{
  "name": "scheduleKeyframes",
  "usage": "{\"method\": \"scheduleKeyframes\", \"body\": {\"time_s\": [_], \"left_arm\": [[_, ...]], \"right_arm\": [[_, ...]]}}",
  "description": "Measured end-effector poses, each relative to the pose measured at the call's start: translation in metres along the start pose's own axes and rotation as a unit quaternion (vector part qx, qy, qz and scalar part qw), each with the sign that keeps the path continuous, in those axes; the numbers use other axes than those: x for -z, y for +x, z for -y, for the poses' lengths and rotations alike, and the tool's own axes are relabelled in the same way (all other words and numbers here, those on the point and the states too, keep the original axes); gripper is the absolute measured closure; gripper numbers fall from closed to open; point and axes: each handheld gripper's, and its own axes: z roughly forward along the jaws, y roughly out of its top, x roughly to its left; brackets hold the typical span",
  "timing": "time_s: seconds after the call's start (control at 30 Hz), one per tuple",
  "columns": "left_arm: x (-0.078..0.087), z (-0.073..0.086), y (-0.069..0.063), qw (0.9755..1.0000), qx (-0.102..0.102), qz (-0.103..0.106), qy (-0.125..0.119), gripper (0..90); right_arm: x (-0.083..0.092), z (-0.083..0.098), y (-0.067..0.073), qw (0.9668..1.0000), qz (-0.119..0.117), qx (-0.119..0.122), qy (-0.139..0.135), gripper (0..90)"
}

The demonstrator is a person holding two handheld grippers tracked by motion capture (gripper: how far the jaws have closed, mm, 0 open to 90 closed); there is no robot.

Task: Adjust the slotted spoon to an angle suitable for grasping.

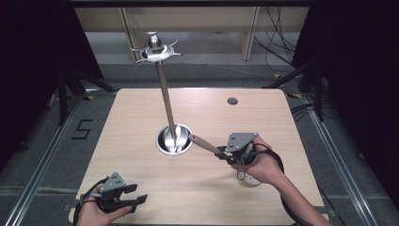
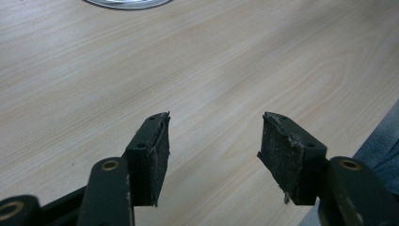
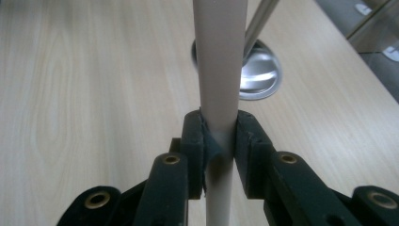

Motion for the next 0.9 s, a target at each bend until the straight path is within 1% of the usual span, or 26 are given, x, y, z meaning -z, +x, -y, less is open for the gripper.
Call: {"method": "scheduleKeyframes", "body": {"time_s": [0.03,0.07,0.1,0.13,0.17,0.2,0.27,0.3,0.33,0.37,0.4,0.43,0.47,0.5,0.53,0.57,0.6,0.63,0.67,0.7,0.73,0.77,0.8,0.83,0.87,0.9], "left_arm": [[0.0,0.0,0.0,1.0,0.0,0.0,0.0,41.7],[0.0,0.0,0.0,1.0,0.0,0.0,0.0,41.7],[0.0,0.0,0.0,1.0,0.0,0.0,0.0,41.7],[0.0,0.0,0.0,1.0,0.005,-0.001,0.004,41.7],[0.0,0.0,0.0,1.0,0.001,-0.001,0.003,41.7],[0.001,0.0,0.001,1.0,-0.003,-0.002,0.003,41.7],[0.001,0.0,0.001,1.0,-0.002,-0.002,0.002,41.7],[0.001,0.0,0.001,1.0,-0.004,-0.002,0.002,41.7],[0.001,0.0,0.001,1.0,-0.004,-0.002,0.002,41.7],[0.001,0.0,0.001,1.0,-0.003,-0.003,0.002,41.6],[0.001,0.0,0.001,1.0,-0.002,-0.004,0.002,41.5],[0.002,0.0,0.001,1.0,-0.005,-0.007,0.003,41.4],[0.002,0.0,0.001,1.0,-0.006,-0.007,0.001,41.4],[0.002,0.0,0.001,1.0,-0.005,-0.007,0.003,41.4],[0.001,0.0,0.0,1.0,-0.001,-0.007,-0.001,41.3],[0.002,-0.001,0.001,0.9999,-0.007,-0.011,0.007,41.2],[0.002,-0.001,0.0,0.9999,-0.003,-0.012,0.007,41.2],[0.002,0.0,0.0,0.9999,0.003,-0.009,0.004,41.2],[0.001,0.0,-0.001,1.0,0.005,-0.007,0.002,41.2],[0.001,0.0,-0.001,1.0,0.005,-0.005,-0.001,41.2],[0.001,0.0,0.0,1.0,0.004,-0.006,0.001,41.2],[0.001,0.0,0.0,1.0,0.003,-0.006,0.002,41.2],[0.001,0.0,0.0,1.0,0.003,-0.006,0.002,41.2],[0.001,0.0,0.0,1.0,0.003,-0.007,0.002,41.2],[0.001,0.0,0.0,1.0,0.003,-0.008,0.0,41.2],[0.002,-0.001,0.001,0.9999,-0.008,-0.013,0.002,41.2]], "right_arm": [[0.003,0.001,-0.002,0.9997,0.009,-0.017,-0.015,75.8],[0.003,0.001,-0.002,0.9997,0.009,-0.017,-0.015,75.8],[0.006,0.001,-0.004,0.9991,0.019,-0.029,-0.026,75.8],[0.007,0.002,-0.004,0.9986,0.025,-0.036,-0.03,75.8],[0.008,0.002,-0.005,0.9981,0.028,-0.042,-0.035,75.8],[0.008,0.002,-0.005,0.9981,0.028,-0.042,-0.035,75.8],[0.01,0.004,-0.006,0.9964,0.039,-0.058,-0.047,75.8],[0.011,0.005,-0.007,0.9958,0.044,-0.061,-0.053,75.8],[0.013,0.006,-0.008,0.9946,0.05,-0.072,-0.056,75.7],[0.013,0.006,-0.008,0.9942,0.054,-0.072,-0.059,75.8],[0.015,0.007,-0.008,0.9925,0.063,-0.082,-0.065,75.8],[0.018,0.008,-0.009,0.9892,0.073,-0.102,-0.075,75.8],[0.019,0.009,-0.01,0.988,0.08,-0.101,-0.085,75.8],[0.019,0.009,-0.01,0.988,0.08,-0.101,-0.085,75.8],[0.02,0.009,-0.01,0.9864,0.082,-0.112,-0.088,75.8],[0.022,0.01,-0.01,0.9853,0.085,-0.12,-0.087,75.8],[0.023,0.01,-0.009,0.9823,0.092,-0.13,-0.098,75.8],[0.023,0.01,-0.009,0.9823,0.092,-0.13,-0.098,75.8],[0.025,0.01,-0.01,0.9816,0.099,-0.128,-0.102,75.8],[0.025,0.01,-0.01,0.9803,0.098,-0.135,-0.105,75.8],[0.026,0.011,-0.009,0.9775,0.105,-0.146,-0.111,75.8],[0.028,0.01,-0.009,0.9767,0.106,-0.151,-0.111,75.8],[0.029,0.011,-0.01,0.9768,0.107,-0.146,-0.115,75.8],[0.029,0.011,-0.01,0.9747,0.11,-0.151,-0.122,75.8],[0.03,0.011,-0.01,0.9741,0.111,-0.154,-0.123,75.8],[0.032,0.01,-0.01,0.9718,0.113,-0.16,-0.131,75.8]]}}
